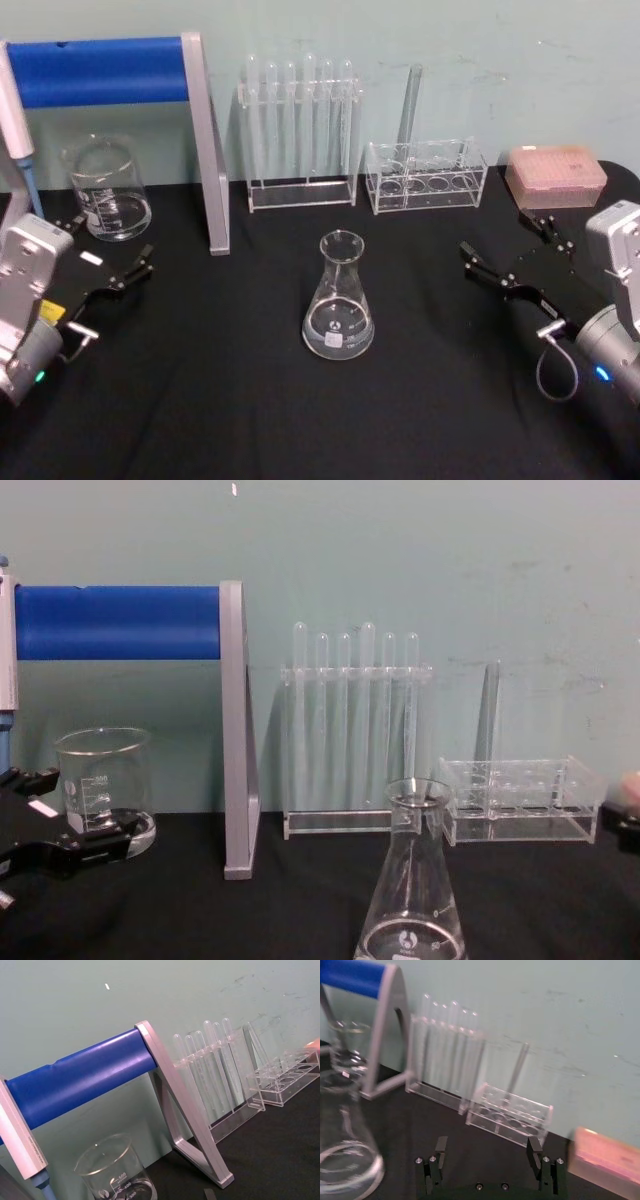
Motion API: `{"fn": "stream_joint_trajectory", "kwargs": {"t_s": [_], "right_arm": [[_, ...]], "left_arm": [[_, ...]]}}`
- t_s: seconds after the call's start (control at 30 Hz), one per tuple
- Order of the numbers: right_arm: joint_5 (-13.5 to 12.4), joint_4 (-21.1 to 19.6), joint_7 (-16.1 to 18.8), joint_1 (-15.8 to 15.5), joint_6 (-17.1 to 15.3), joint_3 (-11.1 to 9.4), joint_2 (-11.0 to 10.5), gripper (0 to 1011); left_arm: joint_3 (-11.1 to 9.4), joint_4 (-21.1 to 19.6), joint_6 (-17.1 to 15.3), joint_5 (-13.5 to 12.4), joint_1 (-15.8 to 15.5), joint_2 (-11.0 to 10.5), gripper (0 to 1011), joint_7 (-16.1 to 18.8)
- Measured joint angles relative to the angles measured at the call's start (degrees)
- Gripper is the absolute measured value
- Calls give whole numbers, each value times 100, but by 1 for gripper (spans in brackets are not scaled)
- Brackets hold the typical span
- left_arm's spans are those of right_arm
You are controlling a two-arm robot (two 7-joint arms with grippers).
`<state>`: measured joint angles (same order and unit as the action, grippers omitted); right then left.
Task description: Grasp the erlenmeyer flask with one hand, shake it three times, then place it back.
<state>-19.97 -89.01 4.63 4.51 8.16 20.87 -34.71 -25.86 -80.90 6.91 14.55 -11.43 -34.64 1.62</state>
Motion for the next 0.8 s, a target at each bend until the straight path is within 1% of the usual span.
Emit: {"fn": "stream_joint_trajectory", "kwargs": {"t_s": [0.03,0.1,0.17,0.2,0.23,0.3,0.33,0.4,0.43,0.6,0.63,0.73,0.8], "right_arm": [[-103,-109,80,-90,9,-46,-3,1000],[-225,-201,172,-176,13,-89,-2,1000],[-459,-350,356,-318,11,-143,22,1000],[-459,-350,356,-318,11,-143,22,1000],[-571,-402,467,-376,0,-158,44,1000],[-682,-435,577,-421,-27,-161,72,1000],[-773,-453,686,-451,-64,-159,109,1000],[-848,-457,789,-465,-108,-142,145,1000],[-908,-458,896,-470,-159,-116,180,1000],[-958,-431,1177,-437,-298,9,286,1000],[-958,-431,1177,-437,-298,9,286,1000],[-930,-394,1359,-376,-352,96,359,1000],[-897,-378,1408,-350,-367,122,385,1000]], "left_arm": [[0,0,0,0,0,0,1001,0],[0,0,0,0,0,0,1001,0],[0,0,0,0,0,0,1001,0],[0,0,0,0,0,0,1001,0],[0,0,0,0,0,0,1001,0],[0,0,0,0,0,0,1001,0],[0,0,0,0,0,0,1001,0],[0,0,0,0,0,0,1001,0],[0,0,0,0,0,0,1001,0],[0,0,0,0,-1,0,1001,0],[0,0,0,0,-1,0,1001,0],[0,0,0,0,0,0,1001,0],[0,0,0,0,0,0,1001,0]]}}
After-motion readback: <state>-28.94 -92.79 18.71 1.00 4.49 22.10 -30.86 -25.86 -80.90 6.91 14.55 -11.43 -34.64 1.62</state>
